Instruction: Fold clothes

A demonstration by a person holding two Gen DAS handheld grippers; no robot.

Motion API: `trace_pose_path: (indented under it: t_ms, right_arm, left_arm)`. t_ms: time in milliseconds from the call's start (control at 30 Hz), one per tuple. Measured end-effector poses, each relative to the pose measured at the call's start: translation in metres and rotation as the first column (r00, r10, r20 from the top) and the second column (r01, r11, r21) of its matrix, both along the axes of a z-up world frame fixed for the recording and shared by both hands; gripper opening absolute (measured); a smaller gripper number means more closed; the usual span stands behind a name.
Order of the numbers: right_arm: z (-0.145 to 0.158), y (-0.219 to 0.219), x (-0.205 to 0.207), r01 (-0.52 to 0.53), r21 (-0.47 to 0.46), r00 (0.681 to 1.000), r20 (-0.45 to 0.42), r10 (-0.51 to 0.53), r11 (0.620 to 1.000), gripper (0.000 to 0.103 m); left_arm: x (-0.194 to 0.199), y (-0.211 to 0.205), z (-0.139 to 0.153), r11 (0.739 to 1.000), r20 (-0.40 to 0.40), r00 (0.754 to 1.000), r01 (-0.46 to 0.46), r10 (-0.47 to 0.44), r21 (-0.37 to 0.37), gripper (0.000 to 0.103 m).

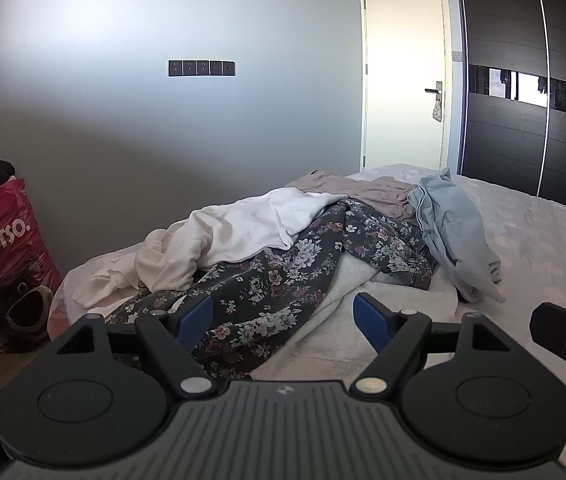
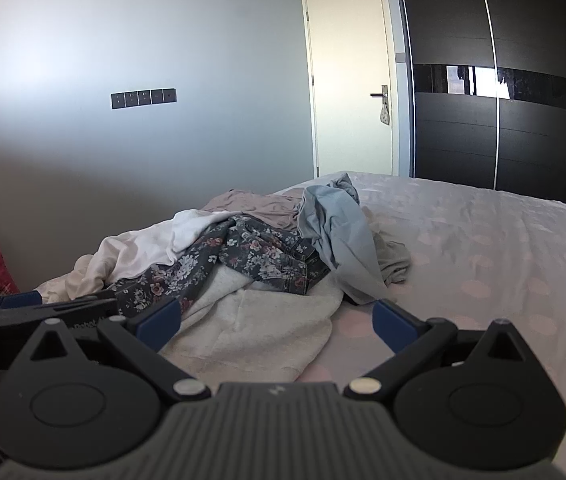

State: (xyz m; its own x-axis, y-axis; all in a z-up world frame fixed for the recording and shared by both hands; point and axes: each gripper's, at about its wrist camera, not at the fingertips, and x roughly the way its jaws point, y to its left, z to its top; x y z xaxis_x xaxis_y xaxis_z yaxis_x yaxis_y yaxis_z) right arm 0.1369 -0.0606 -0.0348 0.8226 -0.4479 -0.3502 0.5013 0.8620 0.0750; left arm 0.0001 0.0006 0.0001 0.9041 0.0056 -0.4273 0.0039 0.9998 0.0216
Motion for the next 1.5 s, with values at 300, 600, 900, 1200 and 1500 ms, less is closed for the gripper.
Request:
trace_pose_path:
  t_ms: [300, 600, 900, 1200, 1500]
  right_arm:
    - [-0.006, 0.003, -0.005, 0.002, 0.01, 1.0, -0.001, -0.002, 1.0, 0.102]
    - [-0.011, 0.003, -0.002, 0.0, 0.011, 1.0, -0.009, 0.0, 1.0, 0.102]
    - [-0.012, 0.003, 0.001, 0.006, 0.013, 1.0, -0.022, -0.005, 1.0, 0.102]
    - [-0.013, 0.003, 0.001, 0.009, 0.013, 1.0, -0.03, -0.008, 1.0, 0.102]
    - [-0.012, 0.003, 0.001, 0.002, 0.014, 0.999, -0.035, -0.002, 1.0, 0.102]
  left_arm:
    - [-0.004, 0.006, 0.001, 0.999, -0.001, 1.0, -0.008, 0.008, -0.032, 0.077]
    - [-0.001, 0.005, -0.001, 0.999, -0.006, 1.0, -0.013, 0.013, -0.041, 0.077]
    - [0.0, 0.005, 0.0, 0.999, -0.011, 1.0, -0.009, 0.008, -0.044, 0.077]
    - [0.0, 0.006, 0.0, 0.999, -0.014, 1.0, -0.009, 0.009, -0.044, 0.077]
    - [-0.001, 0.006, -0.001, 0.999, -0.015, 1.0, -0.007, 0.007, -0.044, 0.077]
